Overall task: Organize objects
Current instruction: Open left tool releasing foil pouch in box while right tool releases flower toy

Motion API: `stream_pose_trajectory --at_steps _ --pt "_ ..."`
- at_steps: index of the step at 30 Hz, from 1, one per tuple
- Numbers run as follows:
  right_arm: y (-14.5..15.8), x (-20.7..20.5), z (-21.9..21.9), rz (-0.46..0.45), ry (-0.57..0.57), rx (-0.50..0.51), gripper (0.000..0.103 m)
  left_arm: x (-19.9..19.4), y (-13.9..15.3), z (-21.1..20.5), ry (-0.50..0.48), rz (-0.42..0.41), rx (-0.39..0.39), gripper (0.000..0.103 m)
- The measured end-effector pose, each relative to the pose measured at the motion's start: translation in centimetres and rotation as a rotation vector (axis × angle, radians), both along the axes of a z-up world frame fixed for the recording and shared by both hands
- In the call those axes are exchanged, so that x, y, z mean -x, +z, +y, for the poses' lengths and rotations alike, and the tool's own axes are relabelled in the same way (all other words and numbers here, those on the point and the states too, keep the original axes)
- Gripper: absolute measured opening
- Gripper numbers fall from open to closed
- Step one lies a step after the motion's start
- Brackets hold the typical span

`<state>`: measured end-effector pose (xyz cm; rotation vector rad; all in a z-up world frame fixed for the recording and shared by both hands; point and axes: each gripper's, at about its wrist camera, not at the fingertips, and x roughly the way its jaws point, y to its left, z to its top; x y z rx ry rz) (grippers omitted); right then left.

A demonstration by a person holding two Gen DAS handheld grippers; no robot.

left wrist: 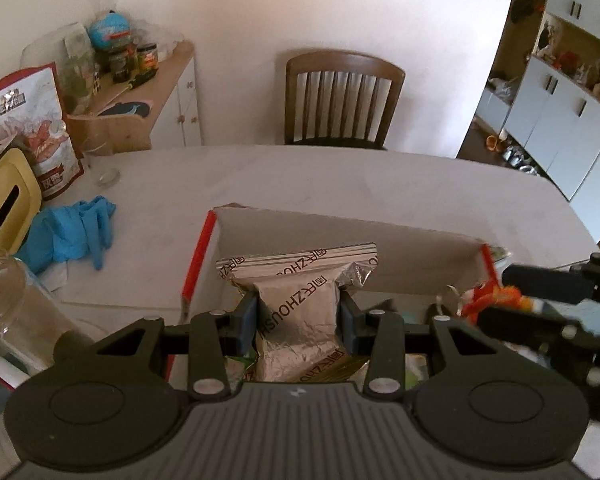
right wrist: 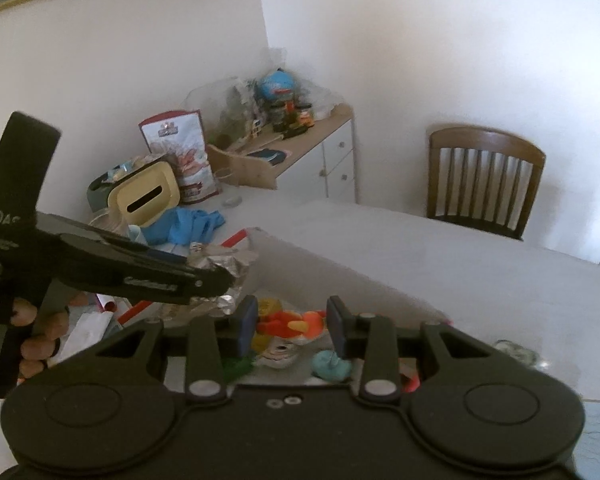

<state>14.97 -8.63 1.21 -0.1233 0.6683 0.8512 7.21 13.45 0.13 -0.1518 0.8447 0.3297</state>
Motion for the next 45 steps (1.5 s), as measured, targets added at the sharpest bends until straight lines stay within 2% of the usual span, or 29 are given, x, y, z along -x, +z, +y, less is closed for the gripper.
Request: stream_pose_trajectory --at_steps 10,19,25,33,38,41,45 --pt "-5.4 0.7 4.7 0.061 0.089 0.121 0.036 -1.9 -3.8 1.0 -0.040 0.074 -0.007 0.041" --pt "-8.8 0.5 5.4 0.158 0.087 0.209 0.036 -3.0 -6.8 0.8 -0.078 0.140 -0.007 0.041" --pt "-9.5 0.2 5.5 0.202 0.073 0.218 0.036 -3.1 -7.9 1.0 -0.086 0.178 0.018 0.041" --pt "-10.1 -0.6 5.3 0.259 0.033 0.212 0.039 -2.9 -7.9 0.7 -0.084 0.180 0.013 0.042" --pt "-9.5 -0.4 4.7 0.275 0.035 0.184 0.046 -2.7 -7.8 0.3 -0.086 0.174 0.013 0.043" --pt "-8.9 -0.2 4.2 0.275 0.031 0.163 0.048 -2.5 -7.6 0.1 -0.084 0.173 0.011 0.048" --pt "-8.2 0.2 3.4 0.273 0.024 0.138 0.048 -2.0 -7.3 -0.2 -0.076 0.164 0.014 0.049"
